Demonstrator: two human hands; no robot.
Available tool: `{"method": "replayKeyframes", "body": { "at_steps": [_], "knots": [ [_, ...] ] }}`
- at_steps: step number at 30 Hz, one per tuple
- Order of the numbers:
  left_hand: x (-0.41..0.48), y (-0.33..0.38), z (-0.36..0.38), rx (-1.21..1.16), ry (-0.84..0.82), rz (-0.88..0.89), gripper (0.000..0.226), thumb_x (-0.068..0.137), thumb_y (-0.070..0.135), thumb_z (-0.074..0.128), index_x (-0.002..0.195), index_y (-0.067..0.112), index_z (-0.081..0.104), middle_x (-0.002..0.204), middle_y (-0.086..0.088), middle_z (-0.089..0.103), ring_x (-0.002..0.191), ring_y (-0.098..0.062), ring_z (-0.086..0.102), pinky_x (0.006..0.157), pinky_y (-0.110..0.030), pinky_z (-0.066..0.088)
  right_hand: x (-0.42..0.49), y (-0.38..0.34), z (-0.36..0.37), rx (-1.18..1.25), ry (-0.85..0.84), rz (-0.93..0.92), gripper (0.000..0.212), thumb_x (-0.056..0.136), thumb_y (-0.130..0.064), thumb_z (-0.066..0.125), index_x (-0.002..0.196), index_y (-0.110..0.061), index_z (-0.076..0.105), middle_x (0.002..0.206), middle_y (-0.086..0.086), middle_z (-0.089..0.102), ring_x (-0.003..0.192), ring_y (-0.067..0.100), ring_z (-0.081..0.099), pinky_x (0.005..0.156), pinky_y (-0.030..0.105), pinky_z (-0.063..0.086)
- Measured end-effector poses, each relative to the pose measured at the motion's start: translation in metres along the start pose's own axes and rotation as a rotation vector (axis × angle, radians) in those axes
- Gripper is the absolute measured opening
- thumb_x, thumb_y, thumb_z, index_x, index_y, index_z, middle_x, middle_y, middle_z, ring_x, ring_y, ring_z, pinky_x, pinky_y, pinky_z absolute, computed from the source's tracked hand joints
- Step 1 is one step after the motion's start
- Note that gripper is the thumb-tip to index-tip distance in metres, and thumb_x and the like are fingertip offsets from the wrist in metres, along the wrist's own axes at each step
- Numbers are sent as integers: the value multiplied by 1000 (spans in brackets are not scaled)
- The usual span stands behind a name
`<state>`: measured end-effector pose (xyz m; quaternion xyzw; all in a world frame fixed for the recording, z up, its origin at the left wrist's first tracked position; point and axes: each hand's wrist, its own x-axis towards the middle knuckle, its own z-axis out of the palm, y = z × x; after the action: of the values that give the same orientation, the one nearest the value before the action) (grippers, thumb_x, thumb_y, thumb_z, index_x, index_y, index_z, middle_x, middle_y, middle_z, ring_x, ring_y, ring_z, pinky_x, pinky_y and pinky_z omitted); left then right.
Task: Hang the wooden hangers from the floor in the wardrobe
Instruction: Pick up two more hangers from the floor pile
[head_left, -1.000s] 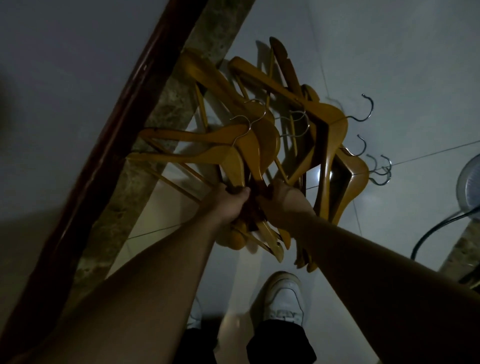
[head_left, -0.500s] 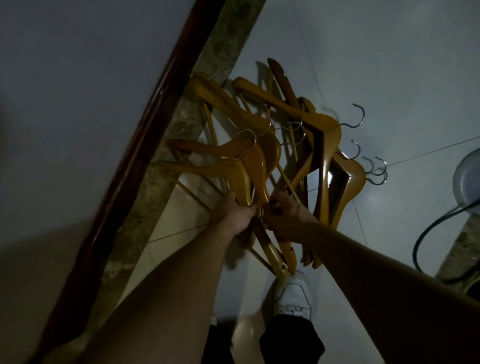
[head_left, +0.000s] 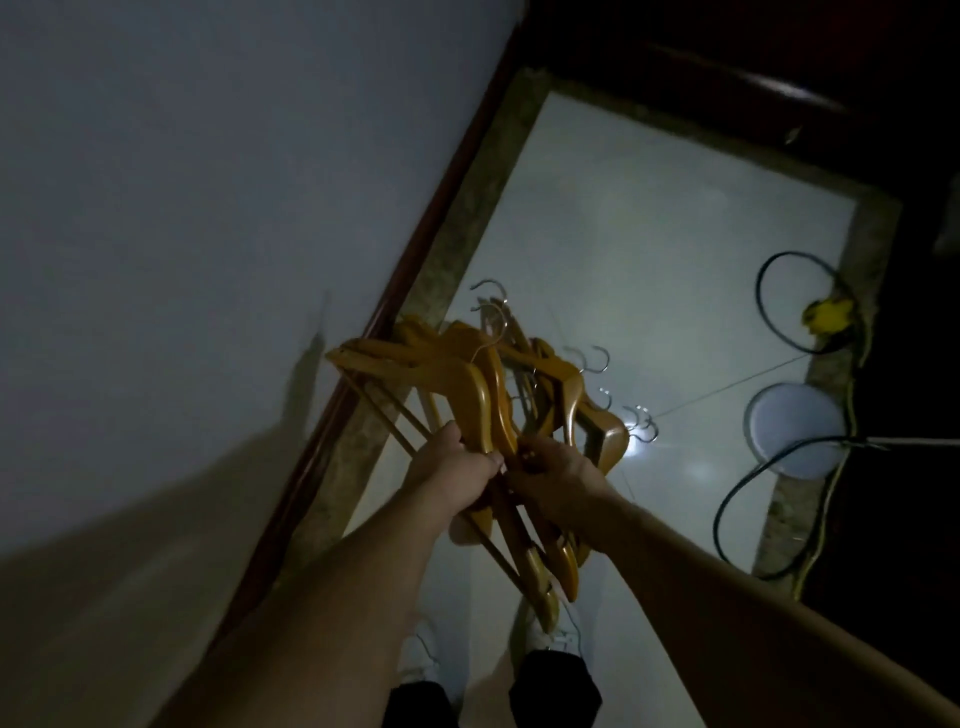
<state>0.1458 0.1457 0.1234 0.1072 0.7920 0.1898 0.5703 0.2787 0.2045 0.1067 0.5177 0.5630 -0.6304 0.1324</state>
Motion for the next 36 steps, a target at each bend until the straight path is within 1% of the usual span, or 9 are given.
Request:
{"method": "replayKeyframes", "body": {
  "at_steps": [4, 8, 12, 16, 20, 23, 27, 33, 36],
  "knots": [
    [-75, 57, -32, -45, -19, 70, 47, 92, 23, 66, 136, 23, 48, 132, -6, 57, 120, -29, 57, 97, -50, 52, -67, -52, -27, -41, 4, -102, 19, 100, -16, 57, 117, -24, 56, 92, -14, 60, 78, 2, 64, 62, 16, 54],
    [-152, 119, -64, -126, -29, 112, 59, 97, 11, 61, 150, 11, 33, 142, -18, 49, 121, -36, 57, 58, -28, 60, -146, -105, -59, -72, 35, -220, 26, 101, -16, 57, 126, -21, 58, 99, -18, 60, 83, -2, 62, 69, 9, 53],
    [-233, 189, -89, 58, 83, 297, 69, 83, 39, 69, 144, 19, 45, 137, -6, 57, 117, -25, 58, 99, -43, 50, -213, -167, -99, -65, 109, -347, 25, 99, -19, 60, 123, -23, 65, 109, -8, 69, 92, 3, 67, 87, 24, 57],
    [-309, 263, -108, 94, 87, 444, 64, 93, 31, 65, 148, 11, 39, 140, -10, 53, 120, -25, 55, 90, -32, 44, -280, -225, -141, 109, 198, -435, 26, 100, -11, 58, 124, -16, 68, 110, -1, 72, 100, 13, 70, 90, 25, 58],
    [-377, 325, -125, 27, 21, 583, 46, 94, 18, 66, 135, 4, 50, 120, -15, 63, 97, -25, 66, 74, -30, 56, -351, -275, -181, 226, 221, -547, 25, 100, -14, 59, 122, -19, 70, 107, 8, 76, 101, 25, 74, 91, 49, 59],
    [-429, 362, -135, 0, -8, 696, 20, 92, 4, 63, 111, 6, 61, 103, -16, 69, 85, -29, 71, 78, -39, 62, -401, -313, -205, 242, 244, -620, 19, 101, -16, 57, 116, -15, 69, 101, 4, 75, 105, 28, 71, 86, 34, 60],
    [-497, 409, -148, -42, 38, 799, 29, 87, 7, 68, 116, 11, 61, 104, -17, 71, 96, -35, 70, 87, -52, 58, -466, -361, -232, 212, 291, -720, 24, 102, -7, 53, 113, -23, 68, 98, 0, 77, 94, 18, 74, 78, 30, 59],
    [-604, 464, -168, -73, 9, 990, 24, 93, 9, 63, 116, 11, 58, 102, -16, 70, 89, -31, 70, 68, -38, 60, -567, -422, -255, 239, 428, -855, 41, 100, -3, 54, 88, -34, 78, 89, -10, 79, 83, 5, 75, 67, 19, 56],
    [-649, 476, -176, -50, -12, 1106, 18, 95, 10, 61, 112, 9, 58, 92, -13, 69, 73, -22, 67, 57, -30, 56, -611, -441, -254, 226, 522, -891, 40, 101, -5, 53, 90, -34, 79, 94, -9, 79, 90, 7, 74, 79, 26, 55]
  ]
}}
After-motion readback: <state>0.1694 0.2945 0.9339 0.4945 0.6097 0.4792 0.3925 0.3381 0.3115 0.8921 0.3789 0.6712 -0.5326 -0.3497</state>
